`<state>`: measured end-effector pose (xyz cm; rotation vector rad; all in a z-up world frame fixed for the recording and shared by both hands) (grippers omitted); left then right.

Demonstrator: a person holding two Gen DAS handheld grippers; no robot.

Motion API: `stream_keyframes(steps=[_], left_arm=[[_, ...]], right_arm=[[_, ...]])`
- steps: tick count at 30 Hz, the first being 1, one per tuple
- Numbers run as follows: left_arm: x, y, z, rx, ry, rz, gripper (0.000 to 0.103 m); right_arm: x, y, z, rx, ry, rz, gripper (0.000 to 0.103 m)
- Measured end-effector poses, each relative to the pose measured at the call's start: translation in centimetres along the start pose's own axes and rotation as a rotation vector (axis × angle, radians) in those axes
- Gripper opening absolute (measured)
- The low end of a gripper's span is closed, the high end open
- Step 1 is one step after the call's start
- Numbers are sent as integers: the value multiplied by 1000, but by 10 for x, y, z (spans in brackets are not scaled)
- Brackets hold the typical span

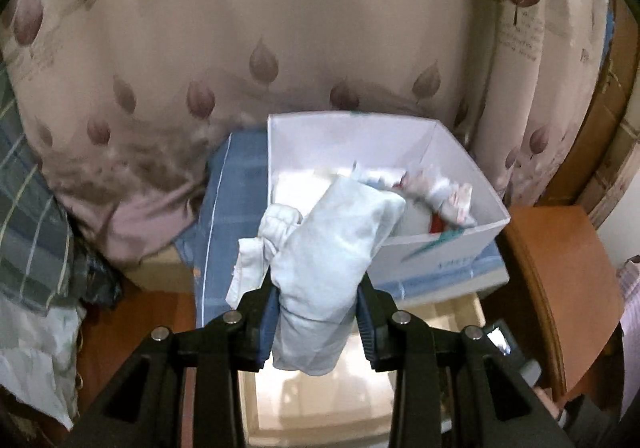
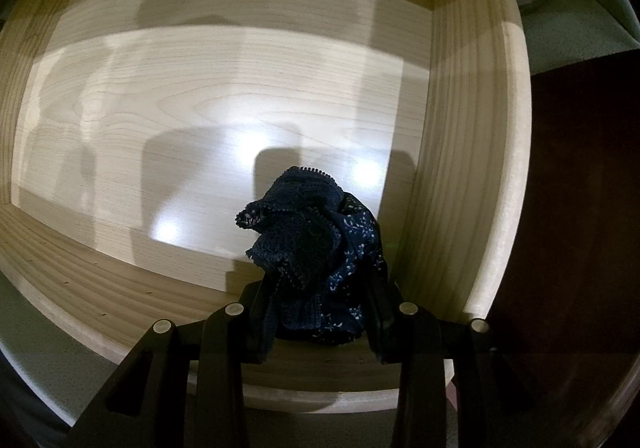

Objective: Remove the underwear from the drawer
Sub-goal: 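Lower the white cloth into the box and open the left tool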

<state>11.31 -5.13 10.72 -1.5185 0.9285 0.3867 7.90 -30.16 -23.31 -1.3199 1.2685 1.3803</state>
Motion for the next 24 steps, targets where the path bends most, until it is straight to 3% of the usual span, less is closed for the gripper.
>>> stream_keyframes(steps=[7, 14, 19, 24], left_arm=[[20, -37, -16, 16, 8, -41, 34], [67, -60, -36, 31, 20, -12, 35], [111, -61, -31, -29, 17, 69, 35], [132, -50, -36, 14, -8, 92, 35]], right_arm=[[0, -1, 0, -1, -1, -1, 35], [0, -1, 0, 0, -1, -1, 35], [-1, -2, 0, 1, -1, -1, 35], [-1, -1, 0, 0, -1, -1, 35]])
Point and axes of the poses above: each gripper's, at about its wrist camera, not at the fingertips, and x roughly the way its jaws point, z to its left, y to its underside, the point moved 7 cm from there along x, roughly the way its jaws point, and after that the axes turned 10 degrees about -x, right-handed, at the moved point
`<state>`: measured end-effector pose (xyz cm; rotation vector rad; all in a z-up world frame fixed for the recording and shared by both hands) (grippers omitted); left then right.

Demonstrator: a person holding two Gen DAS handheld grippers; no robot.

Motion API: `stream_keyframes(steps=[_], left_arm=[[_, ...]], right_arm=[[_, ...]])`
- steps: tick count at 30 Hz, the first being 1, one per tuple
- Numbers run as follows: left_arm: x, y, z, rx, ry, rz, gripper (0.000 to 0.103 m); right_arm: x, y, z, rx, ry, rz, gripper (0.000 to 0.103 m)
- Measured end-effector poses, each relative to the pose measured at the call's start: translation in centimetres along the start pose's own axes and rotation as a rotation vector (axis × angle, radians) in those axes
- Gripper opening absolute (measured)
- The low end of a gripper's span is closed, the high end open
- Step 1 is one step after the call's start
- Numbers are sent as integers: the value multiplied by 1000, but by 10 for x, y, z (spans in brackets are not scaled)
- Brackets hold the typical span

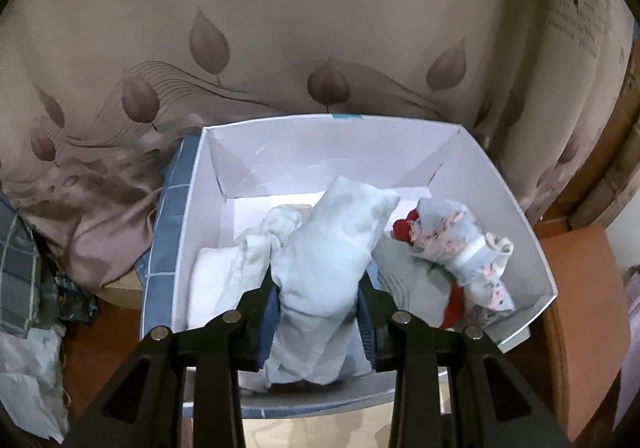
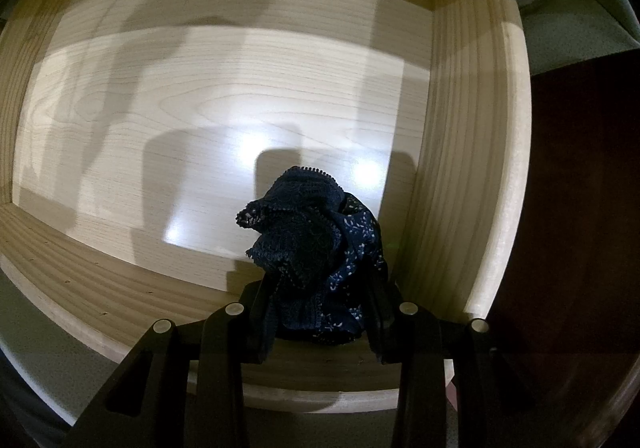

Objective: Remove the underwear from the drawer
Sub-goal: 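Lower the white cloth into the box and open the left tool, then withdraw the open left tool back over the empty drawer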

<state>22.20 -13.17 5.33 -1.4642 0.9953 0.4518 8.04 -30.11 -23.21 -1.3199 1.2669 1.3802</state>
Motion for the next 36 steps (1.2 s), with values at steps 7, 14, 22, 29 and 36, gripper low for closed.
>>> stream_keyframes(steps=[7, 14, 22, 29, 36], left_arm=[[16, 0, -4, 23, -38, 15, 37], [11, -4, -8, 19, -59, 19, 43], [-26, -19, -11, -2, -40, -34, 61], [-69, -33, -9, -6, -37, -74, 62], [-114, -21, 3, 67, -67, -70, 62]], right_arm=[[0, 0, 0, 0, 1, 0, 35], [-1, 0, 0, -1, 1, 0, 35], [0, -2, 0, 2, 3, 5, 35], [-5, -2, -3, 6, 6, 10, 35], [-7, -1, 3, 15, 9, 16, 35]])
Point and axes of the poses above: each gripper's, at about its wrist camera, not at the fingertips, and x roughly the way its jaws point, z to its left, y to its underside, the point moved 7 cm from there along x, roughly the way its jaws point, and after that the axes turned 10 degrees about -x, right-handed, at the moved point
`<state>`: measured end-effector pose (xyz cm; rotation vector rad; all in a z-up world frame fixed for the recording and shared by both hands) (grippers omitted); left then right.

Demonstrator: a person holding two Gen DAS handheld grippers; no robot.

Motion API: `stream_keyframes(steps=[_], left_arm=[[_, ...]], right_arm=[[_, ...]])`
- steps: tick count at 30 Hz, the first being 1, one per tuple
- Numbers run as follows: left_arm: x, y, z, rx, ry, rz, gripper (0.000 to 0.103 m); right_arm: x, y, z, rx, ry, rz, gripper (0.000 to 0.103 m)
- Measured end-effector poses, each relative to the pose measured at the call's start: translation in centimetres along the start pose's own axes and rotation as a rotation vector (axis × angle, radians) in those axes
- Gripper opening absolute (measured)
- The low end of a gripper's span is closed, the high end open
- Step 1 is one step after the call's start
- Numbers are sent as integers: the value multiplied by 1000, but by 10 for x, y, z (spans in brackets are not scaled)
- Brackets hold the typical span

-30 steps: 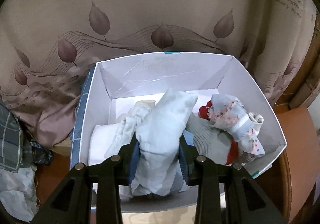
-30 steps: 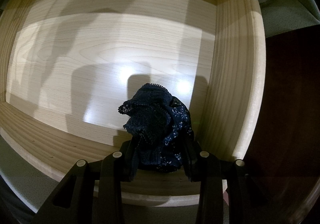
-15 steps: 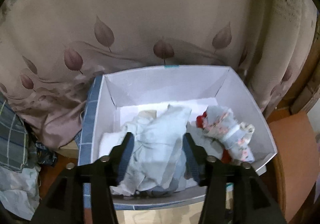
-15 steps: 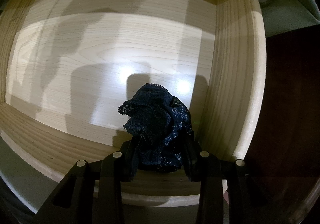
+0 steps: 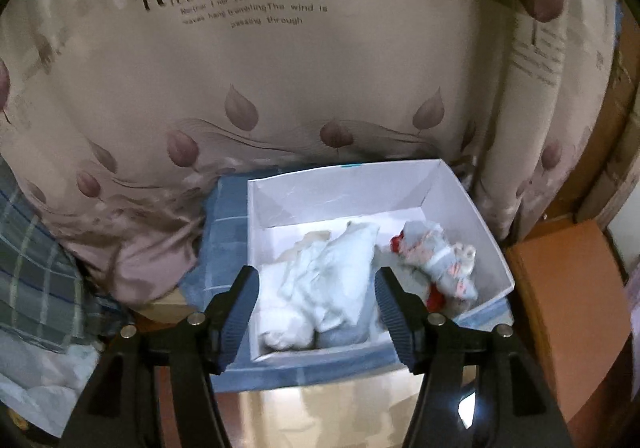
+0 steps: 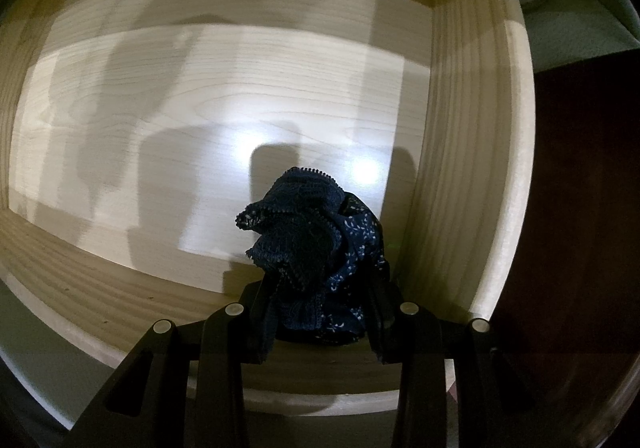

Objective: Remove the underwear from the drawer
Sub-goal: 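Withdraw the open left tool back over the empty drawer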

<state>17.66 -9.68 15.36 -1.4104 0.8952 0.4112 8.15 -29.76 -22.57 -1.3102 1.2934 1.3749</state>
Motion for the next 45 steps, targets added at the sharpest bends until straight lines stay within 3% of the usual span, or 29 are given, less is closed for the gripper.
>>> stream_keyframes(steps=[5, 9, 16, 25, 32, 38, 45], left_arm=[[-29, 26, 22, 65, -71, -32, 62], [-28, 64, 39, 61, -79, 5, 63], [20, 153, 63, -50, -89, 138, 63], [73, 245, 81, -222, -117, 223, 63], [83, 271, 90, -310, -136, 201, 63], [76, 270, 83, -274, -148, 139, 63], [68, 266, 74, -235, -128, 84, 63]], right_arm=[[3, -1, 0, 8, 1, -1, 34], [-1, 0, 0, 11, -1, -9, 33], [-4, 2, -1, 21, -9, -46, 29], [-24, 4, -7, 46, -50, -172, 25], [-54, 10, -8, 39, -59, -341, 25], [-86, 17, -13, 35, -46, -501, 25], [-122, 12, -15, 60, -92, -574, 25]])
Point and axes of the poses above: each gripper's, at about its wrist camera, not at the fingertips, and x roughly the way its jaws point, z to its left, y to its underside, the point moved 7 cm from there along x, roughly the way its jaws point, and after that the axes turned 10 degrees about -x, right-handed, at the moved point
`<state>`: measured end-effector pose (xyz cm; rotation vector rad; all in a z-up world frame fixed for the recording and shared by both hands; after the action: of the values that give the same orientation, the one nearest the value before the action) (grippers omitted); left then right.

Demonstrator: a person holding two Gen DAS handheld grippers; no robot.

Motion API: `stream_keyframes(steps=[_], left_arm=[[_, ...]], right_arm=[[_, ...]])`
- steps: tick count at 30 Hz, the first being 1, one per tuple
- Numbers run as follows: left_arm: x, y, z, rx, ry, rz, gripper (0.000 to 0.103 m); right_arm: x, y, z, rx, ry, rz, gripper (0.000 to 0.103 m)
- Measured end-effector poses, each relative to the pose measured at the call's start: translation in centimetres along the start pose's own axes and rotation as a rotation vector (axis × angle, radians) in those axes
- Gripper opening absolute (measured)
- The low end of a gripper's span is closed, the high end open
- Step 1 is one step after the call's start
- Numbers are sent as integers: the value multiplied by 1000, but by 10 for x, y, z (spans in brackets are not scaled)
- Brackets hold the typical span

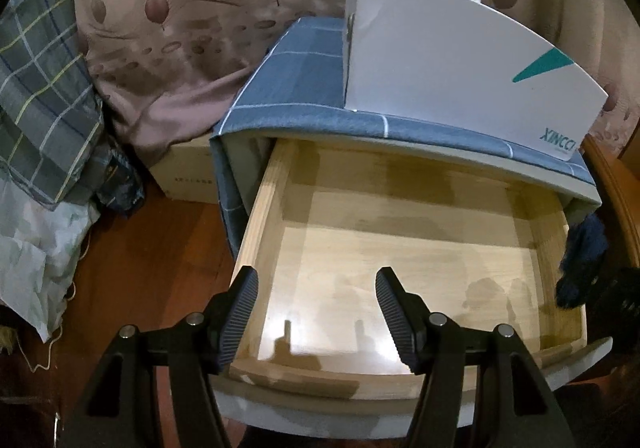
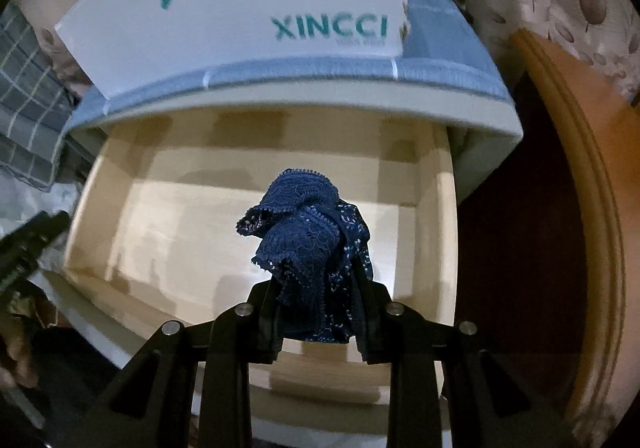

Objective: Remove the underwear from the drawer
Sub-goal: 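Withdraw the open left tool back over the empty drawer, then lift the navy lace underwear with the right tool, lower it into the box, open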

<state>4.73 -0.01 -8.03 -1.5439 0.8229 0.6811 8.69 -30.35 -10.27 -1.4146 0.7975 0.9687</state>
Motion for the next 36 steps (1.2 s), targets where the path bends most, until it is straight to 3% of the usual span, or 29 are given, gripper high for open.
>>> stream_keyframes(steps=[8, 22, 29, 36], left_arm=[[4, 1, 2, 14, -2, 8, 63], [1, 1, 4, 21, -7, -12, 63], [1, 1, 4, 20, -5, -12, 63], [1, 2, 4, 19, -6, -10, 63]], right_arm=[[-65, -48, 7, -4, -22, -120, 25], [-134, -179, 14, -9, -24, -292, 25], [-114, -226, 26, -7, -57, -281, 25], [-60, -237, 41, -28, -46, -197, 26]])
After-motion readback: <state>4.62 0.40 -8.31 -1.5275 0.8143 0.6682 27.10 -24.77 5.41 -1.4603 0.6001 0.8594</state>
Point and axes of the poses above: each gripper's, at about its wrist camera, not at the fingertips, and x roughly the way its jaws point, z to its left, y to its underside, the point moved 7 cm from there along x, roughly the way its jaws point, and after that the axes turned 10 degrees about -x, right-handed, at the moved point
